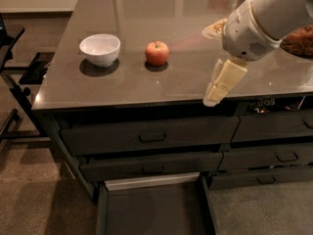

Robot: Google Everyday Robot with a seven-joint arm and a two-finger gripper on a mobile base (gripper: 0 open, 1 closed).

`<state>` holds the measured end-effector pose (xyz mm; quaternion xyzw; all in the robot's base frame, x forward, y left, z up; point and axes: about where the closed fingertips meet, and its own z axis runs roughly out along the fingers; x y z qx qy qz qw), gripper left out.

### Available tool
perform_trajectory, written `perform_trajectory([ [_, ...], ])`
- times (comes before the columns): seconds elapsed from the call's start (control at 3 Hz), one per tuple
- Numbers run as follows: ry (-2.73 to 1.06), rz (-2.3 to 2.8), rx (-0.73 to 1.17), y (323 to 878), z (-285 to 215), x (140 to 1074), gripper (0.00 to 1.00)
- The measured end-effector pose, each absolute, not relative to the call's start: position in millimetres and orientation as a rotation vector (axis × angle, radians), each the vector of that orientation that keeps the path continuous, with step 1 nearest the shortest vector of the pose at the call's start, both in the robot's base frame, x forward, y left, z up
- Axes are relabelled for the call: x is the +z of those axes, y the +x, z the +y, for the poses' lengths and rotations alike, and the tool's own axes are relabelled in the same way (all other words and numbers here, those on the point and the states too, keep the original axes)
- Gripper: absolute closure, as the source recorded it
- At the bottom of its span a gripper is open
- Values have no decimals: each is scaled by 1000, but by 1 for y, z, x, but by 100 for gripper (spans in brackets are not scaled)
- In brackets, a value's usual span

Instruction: Place apple into bottom drawer

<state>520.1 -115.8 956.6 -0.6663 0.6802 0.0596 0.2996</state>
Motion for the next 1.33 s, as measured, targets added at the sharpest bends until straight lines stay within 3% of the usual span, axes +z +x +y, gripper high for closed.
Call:
perform_trajectory([
  [0.33, -1748, 1808, 149, 522, -116, 956, 0],
  [1.33, -1572, 1665, 176, 635, -97, 921, 0],
])
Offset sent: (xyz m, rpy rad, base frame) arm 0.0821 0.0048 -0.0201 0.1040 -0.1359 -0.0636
